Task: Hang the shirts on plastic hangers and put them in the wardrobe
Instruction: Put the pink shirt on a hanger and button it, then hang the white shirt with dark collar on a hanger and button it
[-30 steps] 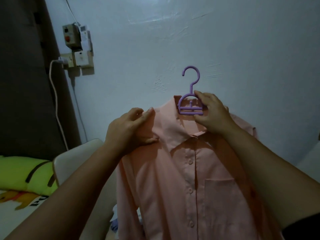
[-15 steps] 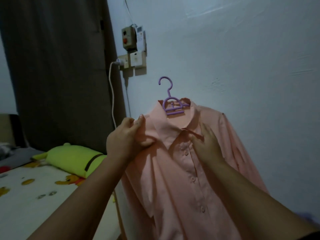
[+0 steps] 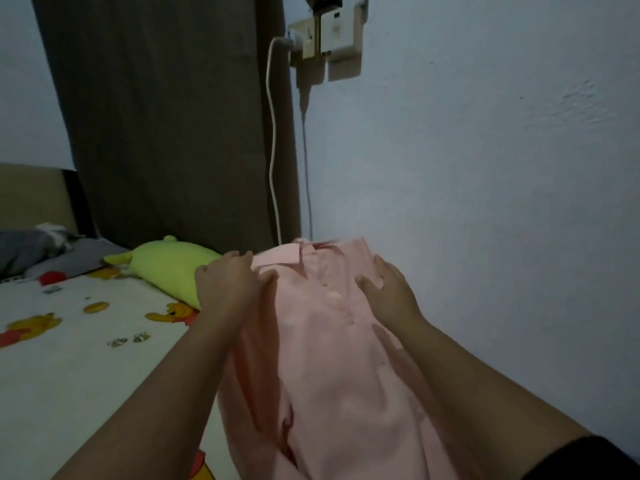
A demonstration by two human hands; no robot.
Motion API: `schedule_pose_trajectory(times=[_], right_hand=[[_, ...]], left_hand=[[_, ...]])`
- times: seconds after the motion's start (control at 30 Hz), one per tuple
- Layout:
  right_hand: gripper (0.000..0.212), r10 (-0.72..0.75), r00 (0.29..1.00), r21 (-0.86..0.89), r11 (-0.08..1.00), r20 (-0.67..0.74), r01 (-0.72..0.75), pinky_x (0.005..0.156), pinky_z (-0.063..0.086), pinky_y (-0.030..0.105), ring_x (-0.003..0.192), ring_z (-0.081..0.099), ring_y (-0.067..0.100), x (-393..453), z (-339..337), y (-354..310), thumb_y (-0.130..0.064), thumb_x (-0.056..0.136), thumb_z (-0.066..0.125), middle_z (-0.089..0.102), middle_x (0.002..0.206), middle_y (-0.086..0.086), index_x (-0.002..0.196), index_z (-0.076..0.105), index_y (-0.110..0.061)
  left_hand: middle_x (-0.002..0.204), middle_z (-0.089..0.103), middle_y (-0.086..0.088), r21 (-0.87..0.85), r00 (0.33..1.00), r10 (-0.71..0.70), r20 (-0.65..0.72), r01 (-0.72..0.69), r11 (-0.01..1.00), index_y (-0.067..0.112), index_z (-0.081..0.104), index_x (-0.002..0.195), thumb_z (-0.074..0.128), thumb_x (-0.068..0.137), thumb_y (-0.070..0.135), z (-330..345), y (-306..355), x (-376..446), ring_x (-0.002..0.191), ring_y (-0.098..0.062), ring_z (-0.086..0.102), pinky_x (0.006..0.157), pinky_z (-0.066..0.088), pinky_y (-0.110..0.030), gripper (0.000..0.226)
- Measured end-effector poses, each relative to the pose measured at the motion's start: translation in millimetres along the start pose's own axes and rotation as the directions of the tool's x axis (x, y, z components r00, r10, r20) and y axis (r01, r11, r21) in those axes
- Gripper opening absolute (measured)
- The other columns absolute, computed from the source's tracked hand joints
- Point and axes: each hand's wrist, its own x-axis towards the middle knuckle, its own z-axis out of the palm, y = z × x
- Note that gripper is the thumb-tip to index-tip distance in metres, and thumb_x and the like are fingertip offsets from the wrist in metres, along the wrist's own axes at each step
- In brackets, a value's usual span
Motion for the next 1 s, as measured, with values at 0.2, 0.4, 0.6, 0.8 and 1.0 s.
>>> schedule_pose_trajectory(times=[0.2, 0.4, 0.6, 0.8, 1.0], right_hand=[[0.067, 0.005, 1.0, -0.03, 1.0, 0.025, -0.004, 0.108, 0.034, 0.045, 0.134, 0.039, 0.025, -19.9, -3.1, 5.5, -0.051, 0.088, 0.048, 0.039, 0.147, 0.005, 0.145, 0.035, -0.019], [0.06, 0.015, 1.0, -0.133, 0.991, 0.004, -0.015, 0.112, 0.028, 0.045, 0.138, 0.031, 0.024, -56.1, -32.7, 25.2, -0.044, 0.094, 0.048, 0.033, 0.151, 0.005, 0.147, 0.031, -0.02], [0.059, 0.099, 0.995, -0.263, 0.96, -0.015, -0.099, 0.115, 0.022, 0.04, 0.143, 0.021, 0.019, -109.3, -73.3, 69.6, -0.046, 0.096, 0.043, 0.024, 0.156, 0.001, 0.148, 0.025, -0.026], [0.057, 0.215, 0.972, -0.292, 0.928, -0.092, -0.233, 0.114, 0.021, 0.039, 0.143, 0.021, 0.019, -170.6, -122.2, 123.6, -0.047, 0.095, 0.044, 0.025, 0.155, 0.001, 0.147, 0.028, -0.028], [0.055, 0.365, 0.92, -0.262, 0.883, -0.142, -0.39, 0.115, 0.021, 0.039, 0.142, 0.023, 0.018, -231.6, -178.7, 199.5, -0.044, 0.095, 0.048, 0.028, 0.154, 0.001, 0.145, 0.034, -0.025]], left_hand=[[0.122, 0.061, 0.002, 0.089, 0.979, 0.169, -0.111, -0.159, 0.983, 0.028, 0.067, 0.11, 0.044, 0.093, 0.042, 1.5, 13.9, -15.6, 0.121, -0.022, 0.046, 0.109, 0.021, -0.045, 0.031], [0.144, 0.047, 0.004, -0.061, 0.926, 0.378, -0.022, -0.378, 0.924, 0.032, 0.052, 0.133, 0.043, 0.094, 0.047, -4.8, 61.0, -49.8, 0.134, -0.019, 0.038, 0.114, 0.017, -0.045, 0.043], [0.152, 0.037, 0.002, -0.237, 0.866, 0.487, 0.11, -0.453, 0.859, 0.03, 0.041, 0.143, 0.045, 0.093, 0.053, 8.3, 115.0, -107.9, 0.139, -0.019, 0.034, 0.115, 0.017, -0.043, 0.055], [0.15, 0.04, 0.003, -0.354, 0.78, 0.61, 0.14, -0.536, 0.766, 0.028, 0.041, 0.144, 0.046, 0.091, 0.055, 23.2, 181.8, -176.4, 0.135, -0.015, 0.039, 0.109, 0.025, -0.037, 0.059], [0.146, 0.044, 0.005, -0.481, 0.651, 0.738, 0.179, -0.596, 0.643, 0.028, 0.042, 0.143, 0.048, 0.09, 0.056, 47.9, 254.1, -250.0, 0.13, -0.015, 0.044, 0.102, 0.03, -0.033, 0.06]])
